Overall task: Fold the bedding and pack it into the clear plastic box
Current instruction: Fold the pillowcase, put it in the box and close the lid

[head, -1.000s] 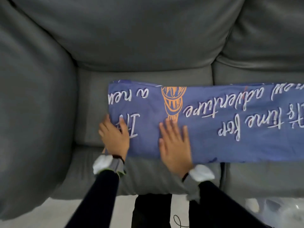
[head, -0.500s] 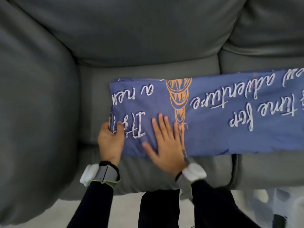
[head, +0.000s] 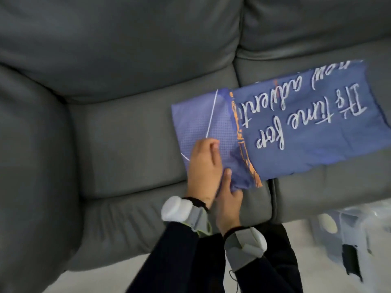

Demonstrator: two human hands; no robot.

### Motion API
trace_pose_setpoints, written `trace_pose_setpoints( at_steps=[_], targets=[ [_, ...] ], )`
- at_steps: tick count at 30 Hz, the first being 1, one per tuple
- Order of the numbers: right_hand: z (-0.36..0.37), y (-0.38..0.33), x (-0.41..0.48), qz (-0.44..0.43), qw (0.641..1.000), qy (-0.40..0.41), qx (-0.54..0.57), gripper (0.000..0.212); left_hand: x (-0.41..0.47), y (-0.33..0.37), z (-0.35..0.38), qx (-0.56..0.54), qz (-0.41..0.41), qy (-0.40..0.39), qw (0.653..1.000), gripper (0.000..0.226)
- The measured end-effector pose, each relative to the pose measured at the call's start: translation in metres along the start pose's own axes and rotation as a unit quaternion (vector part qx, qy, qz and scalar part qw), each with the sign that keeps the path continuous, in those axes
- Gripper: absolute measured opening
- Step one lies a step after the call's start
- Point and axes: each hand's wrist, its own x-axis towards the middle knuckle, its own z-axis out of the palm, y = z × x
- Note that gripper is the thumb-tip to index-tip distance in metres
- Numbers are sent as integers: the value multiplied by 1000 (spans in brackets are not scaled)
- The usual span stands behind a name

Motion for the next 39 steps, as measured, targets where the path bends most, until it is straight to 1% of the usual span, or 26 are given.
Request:
trace_pose_setpoints(
  at_steps=[1,2,4,5,7,9,11,12,15,17,19,21,23,24,25,26,27,28,29,30,31,33,34,35,37,39],
  targets=[
    [-7,-11,4,2,998,46,33,26,17,-6,-12,38,54,16,998,21],
    [-16,-19,9,-47,994,95,36,19,38,-8,-23,77,109,7,991,27],
    [-36,-33,11,-227,958,176,-19,11,88,-17,-34,171,227,-94,954,45],
    [-43,-30,13,-328,923,174,-98,12,115,-20,-31,226,294,-170,913,52],
    [-47,-15,17,-482,827,45,-285,26,164,-20,-26,337,408,-290,797,57],
    [-50,0,35,-487,767,-58,-413,36,202,-12,-22,408,501,-332,687,58],
    [-55,9,52,-419,778,-78,-462,53,230,-7,-16,441,563,-340,611,63],
    [-54,8,54,-388,799,-83,-451,62,239,-6,-15,442,580,-346,590,65],
    [-42,0,51,-305,854,-58,-418,73,253,3,-4,432,572,-383,582,72],
    [-37,-3,51,-288,888,-24,-358,67,259,17,4,406,547,-418,600,63],
    [-43,-18,54,-232,953,18,-197,54,269,30,10,375,475,-457,652,45],
    [-54,-36,60,-121,989,77,-24,63,267,48,20,340,330,-471,744,41],
    [-60,-56,72,-26,972,194,131,30,254,63,41,349,266,-440,784,45],
    [-62,-65,77,33,957,231,173,23,248,69,52,373,271,-429,777,59],
    [-67,-69,81,79,948,256,175,31,243,73,61,393,282,-424,766,70],
    [-75,-71,83,82,945,274,159,28,240,76,67,405,308,-410,757,74],
    [-85,-72,81,21,949,295,112,17,241,81,72,404,343,-380,758,69],
    [-96,-70,79,-69,948,308,40,13,246,86,74,386,383,-334,770,56],
    [-107,-67,79,-168,935,305,-61,23,252,92,78,353,426,-288,782,40],
    [-118,-61,85,-257,910,273,-175,37,257,100,84,333,484,-264,765,28],
    [-127,-60,95,-316,876,220,-290,48,261,110,92,328,555,-270,715,34],
    [-145,-59,123,-357,826,125,-419,57,277,124,119,352,666,-380,537,60],
    [-147,-57,130,-339,823,97,-445,57,280,127,122,371,661,-444,479,68],
    [-151,-57,137,-304,829,77,-463,58,284,131,129,387,639,-490,450,76],
    [-156,-56,141,-228,851,41,-471,65,293,131,140,406,555,-560,463,82],
    [-158,-53,142,-195,852,0,-486,73,300,132,144,388,514,-597,478,77]
  ],
)
